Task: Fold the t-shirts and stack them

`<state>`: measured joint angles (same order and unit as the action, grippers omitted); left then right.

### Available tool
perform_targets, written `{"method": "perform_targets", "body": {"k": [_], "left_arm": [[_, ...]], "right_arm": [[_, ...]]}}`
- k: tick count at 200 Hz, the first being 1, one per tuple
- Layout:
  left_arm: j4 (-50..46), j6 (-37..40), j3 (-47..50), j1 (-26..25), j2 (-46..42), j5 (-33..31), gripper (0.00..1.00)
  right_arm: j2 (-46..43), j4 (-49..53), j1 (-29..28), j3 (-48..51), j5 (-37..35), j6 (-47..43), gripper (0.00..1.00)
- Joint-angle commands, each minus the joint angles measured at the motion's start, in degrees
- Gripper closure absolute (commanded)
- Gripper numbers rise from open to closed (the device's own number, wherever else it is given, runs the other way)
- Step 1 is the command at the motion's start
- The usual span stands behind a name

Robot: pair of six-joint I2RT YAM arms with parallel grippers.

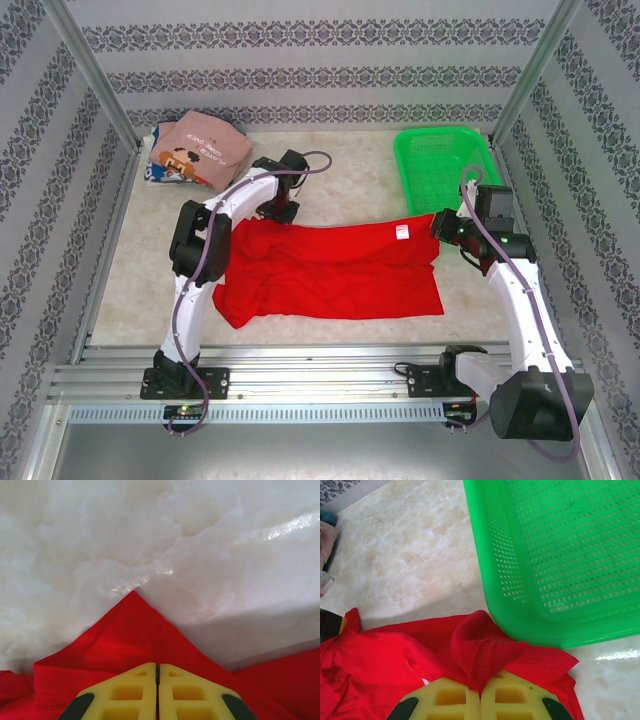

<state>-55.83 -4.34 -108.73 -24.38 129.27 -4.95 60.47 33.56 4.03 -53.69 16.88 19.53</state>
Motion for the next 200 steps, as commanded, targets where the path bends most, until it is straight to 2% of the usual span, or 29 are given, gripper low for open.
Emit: {"method": "perform_targets", "body": {"k": [1, 24, 115, 150, 200], "left_arm": [[-1.3, 0.4, 1.1, -0.6, -3.1, -0.4, 0.96], [0.5, 0.2, 2.4, -0.5, -6.7, -0.9, 1.00], [7.1, -1.2, 7.5, 0.9, -18.1, -2.2, 1.00], [13.1, -0.9, 10.7, 1.9, -29.2, -4.1, 1.00], [18.1, -1.1, 6.8, 8.7, -46.0, -1.3, 1.00]], "right_arm": [[-0.8, -1.0, 0.4, 0.6, -1.0, -0.5, 1.00], [-0.8, -1.2, 0.5, 0.6, -1.1, -0.5, 1.00], [-1.1, -1.6, 0.5, 0.3, -1.2, -0.2, 1.00], [-2.3, -4.4, 0.4, -2.0, 0.3, 1.3, 1.00], [-0.1, -10.1, 0.3, -12.1, 6.3, 4.3, 1.00]]}}
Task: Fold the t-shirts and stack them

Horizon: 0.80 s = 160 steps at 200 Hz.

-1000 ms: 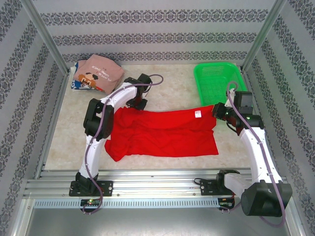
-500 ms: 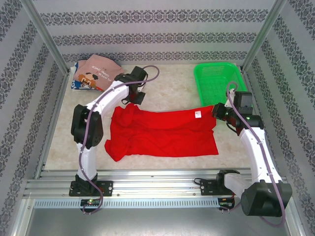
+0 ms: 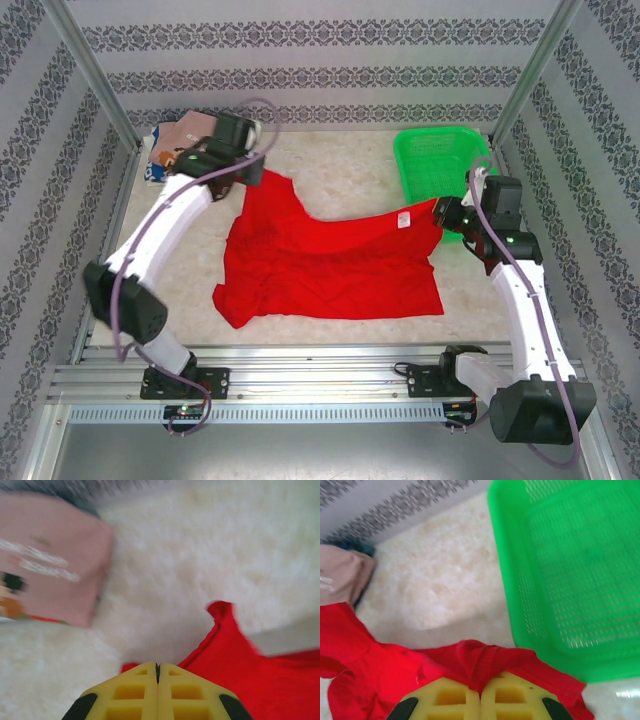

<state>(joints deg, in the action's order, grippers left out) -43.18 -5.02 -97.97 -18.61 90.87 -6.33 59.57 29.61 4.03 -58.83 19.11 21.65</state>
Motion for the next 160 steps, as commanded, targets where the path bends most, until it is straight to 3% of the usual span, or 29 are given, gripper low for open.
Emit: {"method": "perform_targets", "body": {"k": [1, 74, 160], "left_arm": [[5.5, -0.4, -4.1, 3.0, -7.9, 0.1, 1.00], [13.7, 5.9, -13.1, 4.5, -22.6, 0.0, 1.00], [7.4, 8.7, -35.7, 4.4, -24.5, 5.5, 1.00]], "right_arm": [[0.9, -6.3, 0.3, -7.3, 4.3, 2.3, 1.00], [1.1, -8.5, 0.3, -28.3, 10.5, 3.9, 1.00], [-4.1, -1.7, 0.3, -43.0, 18.6, 7.9, 1.00]]}}
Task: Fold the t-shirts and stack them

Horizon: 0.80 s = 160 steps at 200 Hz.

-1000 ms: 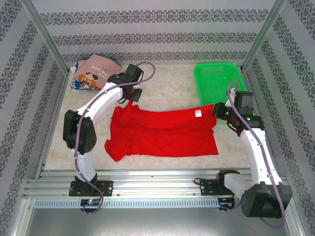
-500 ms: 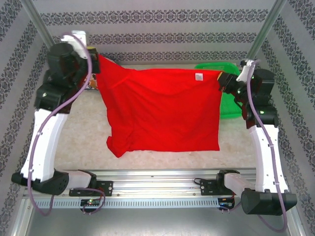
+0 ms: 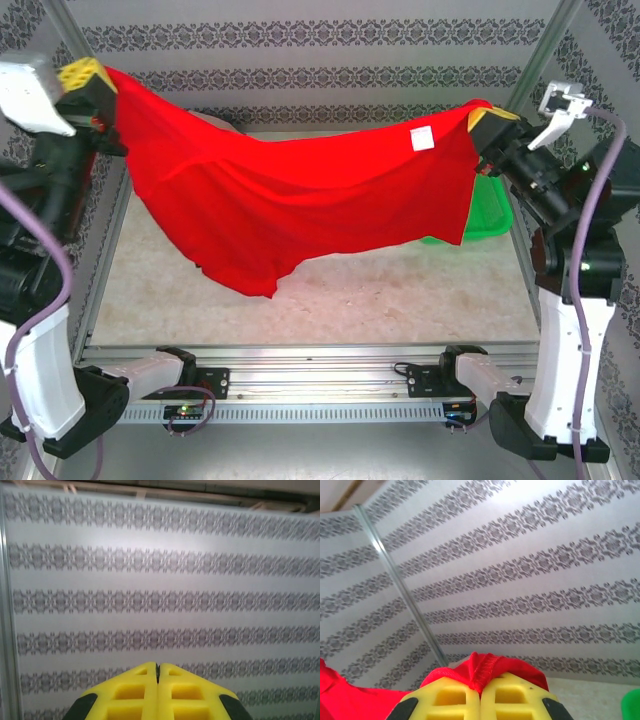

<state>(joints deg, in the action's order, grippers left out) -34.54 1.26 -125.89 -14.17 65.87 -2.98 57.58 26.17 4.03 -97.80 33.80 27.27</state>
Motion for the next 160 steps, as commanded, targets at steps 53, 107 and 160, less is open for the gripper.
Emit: {"method": "perform_targets", "body": {"k": [53, 107, 160], "left_arm": [[-3.6, 5.9, -21.3, 0.0, 6.1, 2.0, 1.00], [0.9, 9.1, -29.2, 0.0, 12.8, 1.7, 1.00], [6.3, 21.0, -27.0, 0.0, 23.8, -5.8, 0.99]], "right_arm": [[-3.1, 8.7, 0.3, -11.3, 4.8, 2.4, 1.00], [-0.9, 12.9, 0.3, -17.9, 3.7, 1.3, 1.00], [5.2, 11.1, 0.4, -10.4, -0.1, -1.0, 1.00]]}}
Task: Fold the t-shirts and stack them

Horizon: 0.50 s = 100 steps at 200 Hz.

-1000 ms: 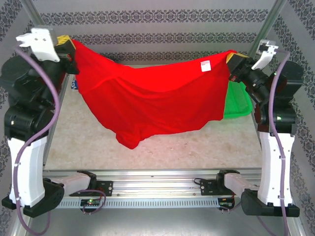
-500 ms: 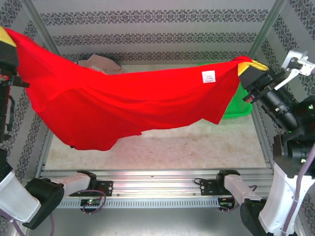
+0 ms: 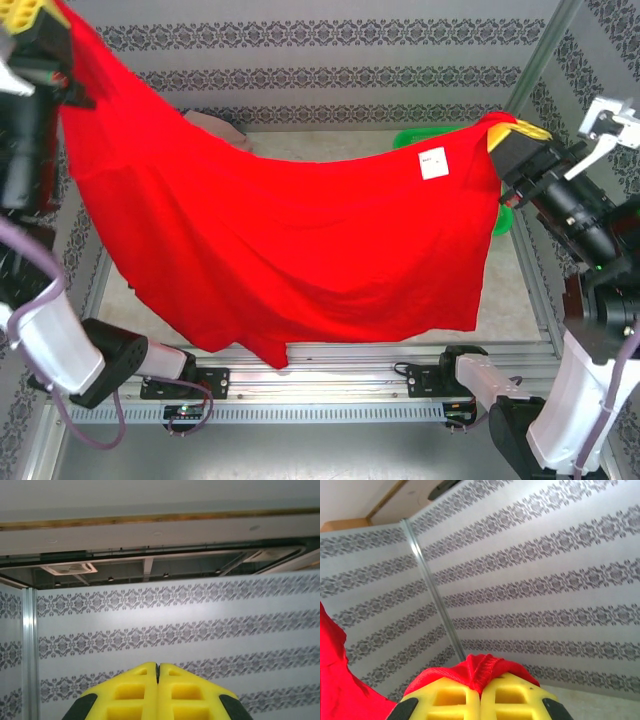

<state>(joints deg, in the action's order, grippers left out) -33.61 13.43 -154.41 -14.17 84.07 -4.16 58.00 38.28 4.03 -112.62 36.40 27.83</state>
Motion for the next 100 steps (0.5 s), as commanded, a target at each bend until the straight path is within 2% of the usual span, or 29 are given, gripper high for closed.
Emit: {"method": "perform_targets", "body": {"k": [1, 19, 50, 100], "left_arm": [[5.4, 9.0, 1.7, 0.1, 5.8, -4.6, 0.99], [6.5, 8.7, 7.0, 2.2, 10.0, -3.7, 1.00], [12.6, 1.6, 14.4, 8.1, 19.2, 2.6, 1.00], [21.2, 0.3, 18.5, 10.7, 38.1, 4.2, 1.00]], "right_arm": [[4.9, -1.1, 0.4, 4.7, -2.8, -1.6, 1.00], [7.9, -4.6, 0.6, 11.3, -4.1, -2.2, 1.00], [17.0, -11.4, 0.8, 20.1, -9.1, -3.5, 1.00], [44.5, -15.9, 0.4, 15.6, -9.4, -3.7, 1.00]]}}
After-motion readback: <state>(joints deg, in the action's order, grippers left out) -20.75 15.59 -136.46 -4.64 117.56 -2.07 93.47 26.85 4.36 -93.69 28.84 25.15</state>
